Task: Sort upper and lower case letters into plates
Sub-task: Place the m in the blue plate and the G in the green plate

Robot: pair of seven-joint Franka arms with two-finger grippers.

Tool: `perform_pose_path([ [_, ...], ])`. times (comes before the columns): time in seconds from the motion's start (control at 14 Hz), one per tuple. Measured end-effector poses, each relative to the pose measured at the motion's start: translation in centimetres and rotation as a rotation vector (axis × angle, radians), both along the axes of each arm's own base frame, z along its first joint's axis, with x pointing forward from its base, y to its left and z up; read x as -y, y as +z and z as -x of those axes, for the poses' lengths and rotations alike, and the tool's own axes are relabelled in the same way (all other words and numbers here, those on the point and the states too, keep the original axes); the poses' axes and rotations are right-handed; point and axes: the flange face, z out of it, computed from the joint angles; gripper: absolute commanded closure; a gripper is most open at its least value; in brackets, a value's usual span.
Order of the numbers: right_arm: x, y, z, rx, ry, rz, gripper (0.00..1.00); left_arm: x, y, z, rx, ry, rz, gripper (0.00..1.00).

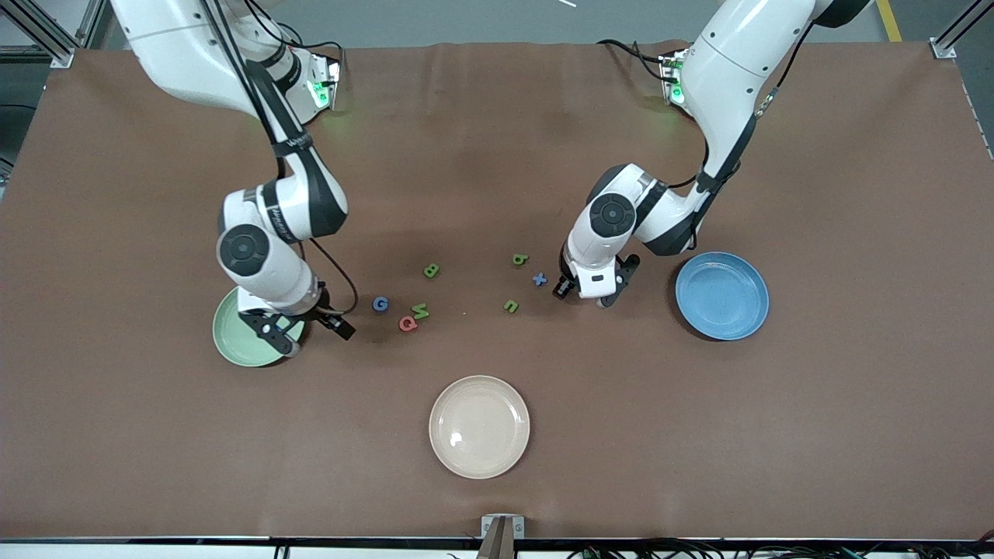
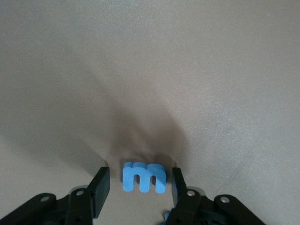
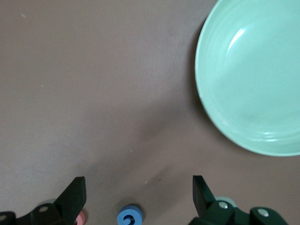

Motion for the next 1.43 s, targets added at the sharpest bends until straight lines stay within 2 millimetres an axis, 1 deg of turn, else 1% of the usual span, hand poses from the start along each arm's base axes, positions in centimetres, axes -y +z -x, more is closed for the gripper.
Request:
perform_pose_path([
  [0.14, -0.9, -1.3, 0.3, -0.005, -0.02, 0.003, 0.0, 0.0, 0.1, -0.1, 0.001, 0.0, 0.001, 0.5],
  [0.21, -1.4, -1.6, 0.5, -0.001, -0.032, 0.002, 0.0, 0.0, 0.0, -0.1, 0.001, 0.0, 0.001, 0.54],
  [0.36, -2.4, -1.9, 0.8, 0.012, -0.048, -0.004, 0.0, 0.1, 0.0, 0.0, 0.001, -0.001, 0.001, 0.57],
  [0.43, -2.9, -2.2, 1.1, 0.014, -0.051, -0.007, 0.01, 0.1, 0.0, 0.0, 0.001, -0.002, 0.001, 0.62],
  [0.57, -3.4, -3.2, 1.8, 0.019, -0.057, -0.008, 0.05, 0.2, 0.0, 0.1, 0.0, -0.004, 0.001, 0.74],
  [0.71, -3.5, -4.1, 2.5, 0.019, -0.058, -0.007, 0.08, 0.3, 0.0, 0.1, 0.001, -0.004, 0.001, 0.79],
  [0.86, -3.6, -4.8, 3.0, 0.009, -0.061, -0.006, 0.1, 0.3, 0.2, -0.2, 0.007, -0.002, 0.004, 0.79],
  [0.93, -3.8, -4.9, 3.2, 0.004, -0.066, -0.01, 0.11, 0.3, 0.7, -0.6, 0.016, 0.002, 0.008, 0.78],
  [1.07, -4.4, -5.0, 3.7, -0.004, -0.069, -0.019, 0.14, -0.2, 2.6, -1.8, 0.035, 0.007, 0.006, 0.79],
  [1.21, -4.9, -5.1, 3.9, -0.009, -0.071, -0.024, 0.21, -1.8, 5.7, -3.2, 0.046, -0.042, -0.02, 0.79],
  [1.36, -5.4, -5.4, 4.3, -0.014, -0.066, -0.026, 0.26, -4.7, 8.9, -4.4, 0.038, -0.148, -0.057, 0.8],
  [1.43, -5.6, -5.5, 4.4, -0.015, -0.063, -0.025, 0.28, -6.7, 10.2, -4.9, 0.028, -0.223, -0.074, 0.8],
])
